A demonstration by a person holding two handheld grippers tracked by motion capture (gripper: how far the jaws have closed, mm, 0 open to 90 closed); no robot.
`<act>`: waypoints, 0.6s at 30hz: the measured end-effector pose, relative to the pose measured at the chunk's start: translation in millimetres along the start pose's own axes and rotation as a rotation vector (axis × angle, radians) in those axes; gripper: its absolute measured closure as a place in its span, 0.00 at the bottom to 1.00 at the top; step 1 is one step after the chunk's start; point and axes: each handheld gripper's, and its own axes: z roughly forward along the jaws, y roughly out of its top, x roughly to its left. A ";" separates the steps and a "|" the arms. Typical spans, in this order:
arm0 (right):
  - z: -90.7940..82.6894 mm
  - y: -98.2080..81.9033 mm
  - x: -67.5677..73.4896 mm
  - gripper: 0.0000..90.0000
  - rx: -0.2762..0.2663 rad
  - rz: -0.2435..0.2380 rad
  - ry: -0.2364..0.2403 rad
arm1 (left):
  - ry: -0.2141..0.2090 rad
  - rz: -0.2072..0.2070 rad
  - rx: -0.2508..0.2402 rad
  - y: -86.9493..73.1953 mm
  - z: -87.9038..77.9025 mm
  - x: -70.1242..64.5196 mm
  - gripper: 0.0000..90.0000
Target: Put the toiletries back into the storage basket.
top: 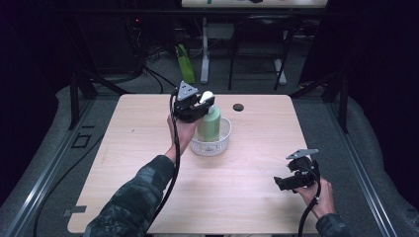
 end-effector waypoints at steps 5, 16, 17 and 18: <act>-0.2 0.1 0.3 0.03 -0.003 0.002 0.001 | -0.010 0.004 0.000 -1.9 -4.0 -0.2 0.75; 0.2 0.4 1.1 0.03 -0.001 0.000 0.002 | -0.019 0.008 0.013 -1.6 -6.7 -2.3 0.74; 0.0 0.4 1.2 0.03 -0.002 0.001 0.002 | -0.020 0.008 0.015 -1.5 -6.8 -2.4 0.74; 0.1 0.4 1.2 0.03 -0.001 0.001 0.002 | -0.023 0.006 0.016 -1.3 -6.7 -2.5 0.73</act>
